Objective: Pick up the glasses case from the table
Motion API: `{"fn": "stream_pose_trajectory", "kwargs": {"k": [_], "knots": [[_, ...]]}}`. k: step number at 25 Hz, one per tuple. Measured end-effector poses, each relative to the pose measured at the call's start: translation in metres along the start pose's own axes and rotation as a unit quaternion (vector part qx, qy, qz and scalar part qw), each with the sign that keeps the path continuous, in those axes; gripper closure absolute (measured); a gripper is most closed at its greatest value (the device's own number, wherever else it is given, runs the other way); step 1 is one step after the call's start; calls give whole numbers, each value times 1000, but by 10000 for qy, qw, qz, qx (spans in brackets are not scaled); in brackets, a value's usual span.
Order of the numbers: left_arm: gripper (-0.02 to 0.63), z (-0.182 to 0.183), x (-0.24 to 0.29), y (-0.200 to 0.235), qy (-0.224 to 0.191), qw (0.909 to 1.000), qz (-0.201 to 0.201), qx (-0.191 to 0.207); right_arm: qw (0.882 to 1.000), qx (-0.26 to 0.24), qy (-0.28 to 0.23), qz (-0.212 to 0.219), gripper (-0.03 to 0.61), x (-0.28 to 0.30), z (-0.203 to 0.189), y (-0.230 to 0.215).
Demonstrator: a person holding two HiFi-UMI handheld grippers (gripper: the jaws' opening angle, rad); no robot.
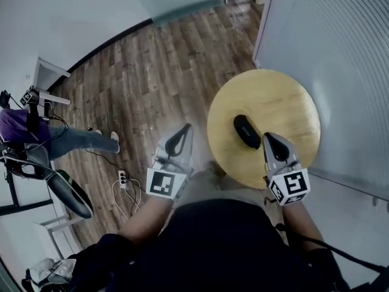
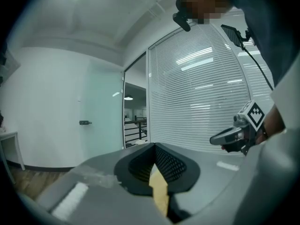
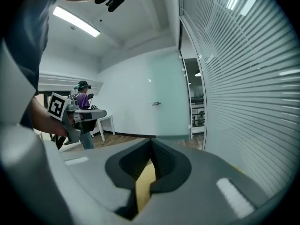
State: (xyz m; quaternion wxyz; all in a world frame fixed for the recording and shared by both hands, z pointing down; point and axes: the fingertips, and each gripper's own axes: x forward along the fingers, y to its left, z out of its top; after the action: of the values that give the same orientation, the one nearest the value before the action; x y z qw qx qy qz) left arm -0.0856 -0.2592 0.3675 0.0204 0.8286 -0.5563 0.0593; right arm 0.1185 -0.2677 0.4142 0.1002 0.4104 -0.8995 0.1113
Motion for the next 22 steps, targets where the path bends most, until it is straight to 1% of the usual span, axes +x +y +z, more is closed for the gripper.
{"fn": "stream_pose_trajectory", "kwargs": {"k": [4, 7, 9, 11, 12, 15, 20, 22], "knots": [[611, -20, 19, 3, 175, 9997, -103, -140, 9998, -64, 199, 52, 571, 18, -22, -2], [611, -41, 24, 4, 314, 9991, -262, -113, 9998, -128, 57, 167, 571, 23, -34, 5], [611, -56, 31, 6, 357, 9986, -364, -128, 9995, -165, 93, 265, 564, 32, -49, 5], [611, -68, 40, 5, 405, 9980, -443, -193, 9987, -136, 362, 328, 477, 43, -69, -1], [611, -75, 44, 5, 480, 9975, -467, -225, 9981, -120, 498, 336, 465, 49, -77, -5], [611, -96, 63, 7, 704, 9957, -539, -260, 9970, -117, 700, 300, 464, 67, -93, -19], [611, -127, 93, 12, 891, 9932, -662, -359, 9956, -20, 903, 250, 461, 92, -117, -29], [611, -139, 107, 13, 912, 9927, -689, -384, 9950, -54, 968, 220, 450, 102, -129, -36]]}}
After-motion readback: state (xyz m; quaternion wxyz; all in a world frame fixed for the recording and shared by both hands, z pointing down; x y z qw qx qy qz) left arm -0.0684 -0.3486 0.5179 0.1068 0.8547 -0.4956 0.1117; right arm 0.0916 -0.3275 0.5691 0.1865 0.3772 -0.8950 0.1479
